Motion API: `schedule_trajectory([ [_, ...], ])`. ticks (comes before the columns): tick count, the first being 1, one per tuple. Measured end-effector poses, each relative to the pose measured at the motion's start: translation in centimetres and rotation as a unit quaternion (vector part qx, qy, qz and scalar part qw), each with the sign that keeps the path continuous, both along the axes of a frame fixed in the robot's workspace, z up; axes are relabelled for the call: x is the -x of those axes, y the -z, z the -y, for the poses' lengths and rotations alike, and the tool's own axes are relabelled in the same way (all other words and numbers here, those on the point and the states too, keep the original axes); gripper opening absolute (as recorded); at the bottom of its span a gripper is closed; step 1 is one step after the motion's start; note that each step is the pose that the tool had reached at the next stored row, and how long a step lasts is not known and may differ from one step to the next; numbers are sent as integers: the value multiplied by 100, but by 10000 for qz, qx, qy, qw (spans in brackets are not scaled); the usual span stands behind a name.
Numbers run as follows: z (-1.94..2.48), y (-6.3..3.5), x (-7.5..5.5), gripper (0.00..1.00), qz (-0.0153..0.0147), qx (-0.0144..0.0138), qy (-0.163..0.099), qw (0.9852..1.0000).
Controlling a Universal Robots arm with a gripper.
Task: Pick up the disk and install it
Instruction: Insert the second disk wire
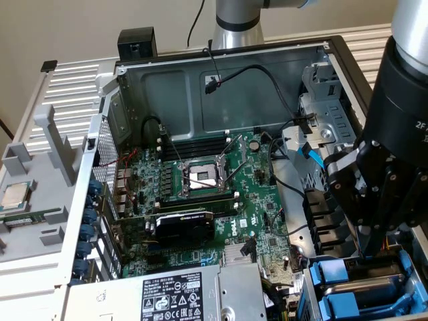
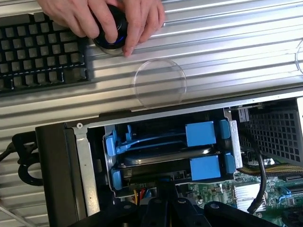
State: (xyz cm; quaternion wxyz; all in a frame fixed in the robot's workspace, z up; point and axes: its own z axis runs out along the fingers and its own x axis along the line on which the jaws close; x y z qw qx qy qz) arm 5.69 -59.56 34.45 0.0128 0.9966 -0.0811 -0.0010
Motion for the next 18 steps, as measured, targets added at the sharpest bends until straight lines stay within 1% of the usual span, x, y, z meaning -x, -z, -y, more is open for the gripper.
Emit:
schedule_trajectory([
  [6, 1, 37, 0, 11, -1, 3, 0, 10000],
  [11, 1, 40, 0, 11, 0, -1, 0, 10000],
  [13, 1, 3, 0, 11, 1, -7, 0, 10000],
  [14, 1, -33, 0, 11, 0, 1, 0, 10000],
  [18, 1, -210, 0, 11, 0, 9, 0, 10000],
])
